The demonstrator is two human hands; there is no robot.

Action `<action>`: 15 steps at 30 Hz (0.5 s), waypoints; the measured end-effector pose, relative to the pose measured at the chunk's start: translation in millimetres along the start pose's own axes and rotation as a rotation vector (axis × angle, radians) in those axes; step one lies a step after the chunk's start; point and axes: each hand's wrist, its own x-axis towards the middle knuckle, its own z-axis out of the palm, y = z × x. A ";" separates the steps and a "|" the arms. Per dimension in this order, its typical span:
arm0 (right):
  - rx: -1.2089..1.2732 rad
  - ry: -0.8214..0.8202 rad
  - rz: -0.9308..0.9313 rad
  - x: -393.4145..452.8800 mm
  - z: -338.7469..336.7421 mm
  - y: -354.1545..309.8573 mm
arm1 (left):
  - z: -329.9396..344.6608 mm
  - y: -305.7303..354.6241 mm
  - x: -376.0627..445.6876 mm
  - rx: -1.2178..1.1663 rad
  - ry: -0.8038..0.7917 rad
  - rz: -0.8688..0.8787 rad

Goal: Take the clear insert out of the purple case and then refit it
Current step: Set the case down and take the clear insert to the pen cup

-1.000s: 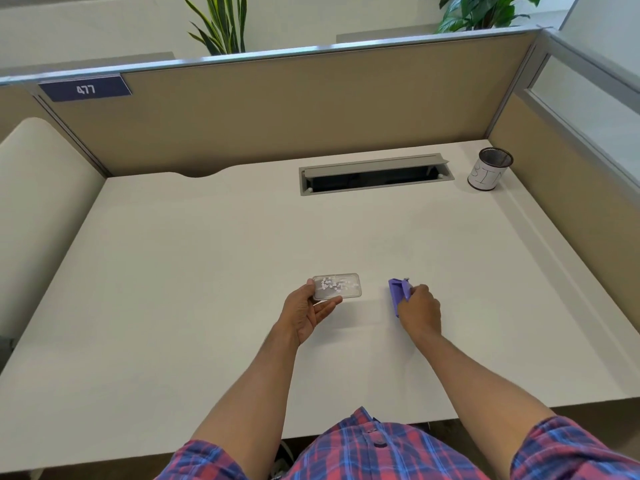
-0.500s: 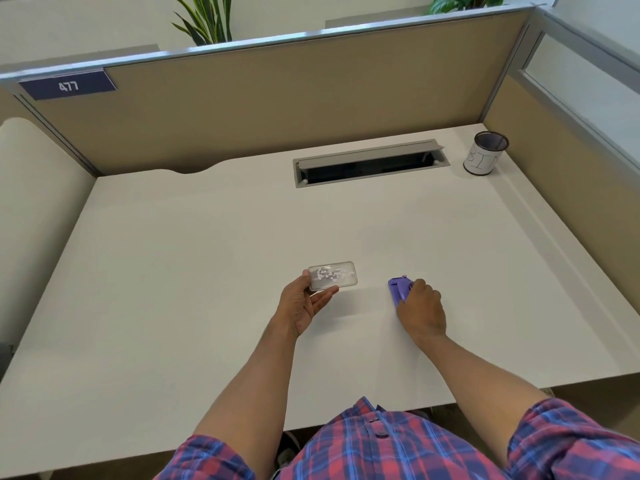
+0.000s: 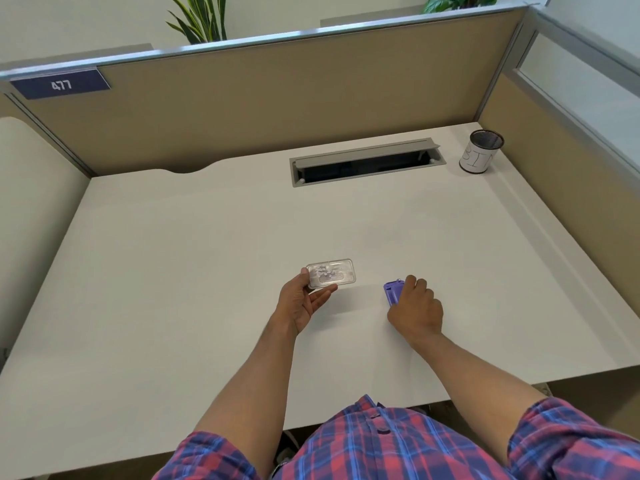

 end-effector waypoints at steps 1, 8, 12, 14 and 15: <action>-0.026 -0.008 -0.005 -0.2 -0.6 -1.3 | 1.4 -0.2 0.4 0.007 0.000 -0.001; -0.060 -0.102 -0.074 2.2 -3.7 -6.4 | 12.5 -1.5 2.7 0.036 -0.009 -0.008; -0.111 -0.020 -0.121 -0.4 1.1 -2.9 | 16.8 -1.9 3.4 0.039 -0.013 -0.013; -0.158 0.026 -0.162 -0.9 1.5 -0.9 | 18.1 -1.8 4.0 0.041 -0.013 -0.016; -0.178 0.047 -0.189 -1.1 1.7 -0.1 | 18.4 -1.9 4.3 0.043 -0.012 -0.018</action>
